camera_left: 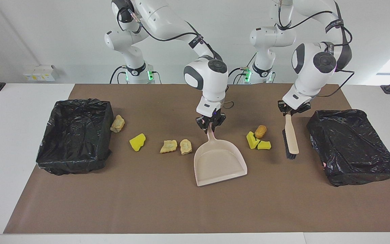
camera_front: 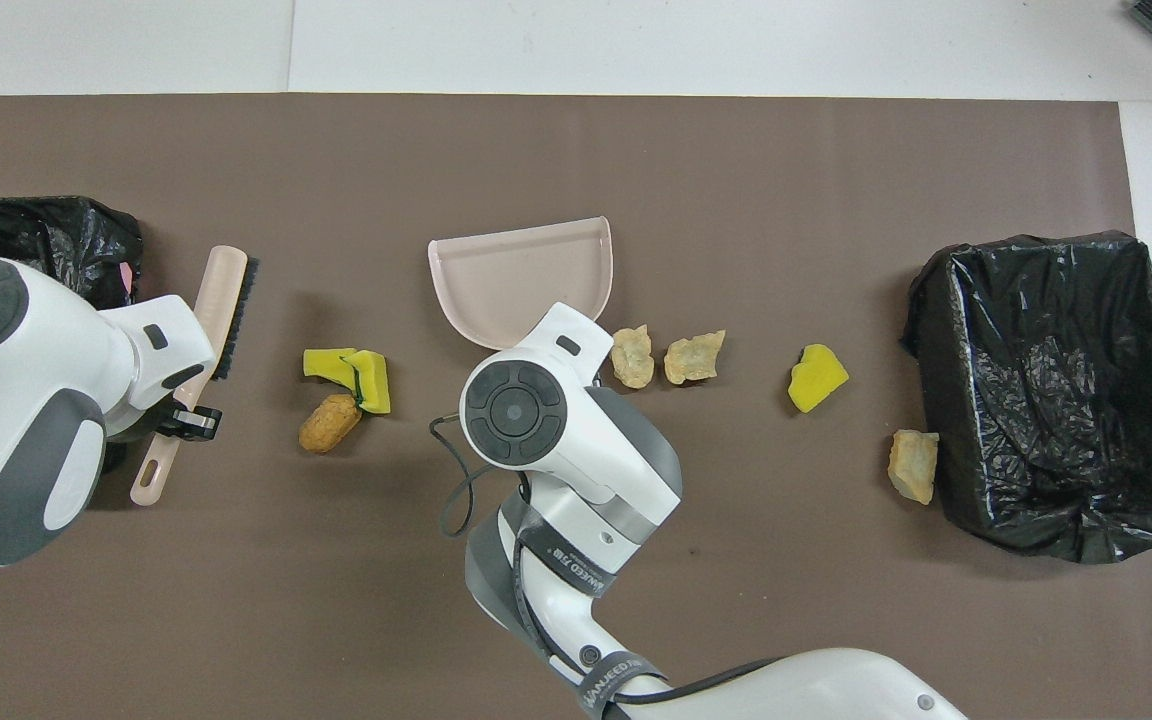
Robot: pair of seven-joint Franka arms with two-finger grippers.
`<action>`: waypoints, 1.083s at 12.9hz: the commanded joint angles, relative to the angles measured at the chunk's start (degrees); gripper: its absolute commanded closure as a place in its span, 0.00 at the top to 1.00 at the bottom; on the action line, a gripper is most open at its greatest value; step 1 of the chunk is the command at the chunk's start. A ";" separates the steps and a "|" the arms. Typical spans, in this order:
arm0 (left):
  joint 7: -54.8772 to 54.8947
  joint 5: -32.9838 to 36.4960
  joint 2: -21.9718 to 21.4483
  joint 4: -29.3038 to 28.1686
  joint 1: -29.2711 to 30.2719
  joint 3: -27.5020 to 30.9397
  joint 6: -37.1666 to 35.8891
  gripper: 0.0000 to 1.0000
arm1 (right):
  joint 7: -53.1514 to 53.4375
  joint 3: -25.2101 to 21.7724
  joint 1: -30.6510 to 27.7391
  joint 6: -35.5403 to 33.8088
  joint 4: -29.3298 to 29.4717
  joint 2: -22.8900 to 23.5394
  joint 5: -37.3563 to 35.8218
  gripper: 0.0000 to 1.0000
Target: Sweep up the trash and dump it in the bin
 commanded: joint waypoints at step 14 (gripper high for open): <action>-10.76 -3.14 -0.55 -8.14 -1.03 -0.36 7.16 0.00 | -70.79 0.14 -9.41 -16.56 -5.53 -9.97 2.41 0.00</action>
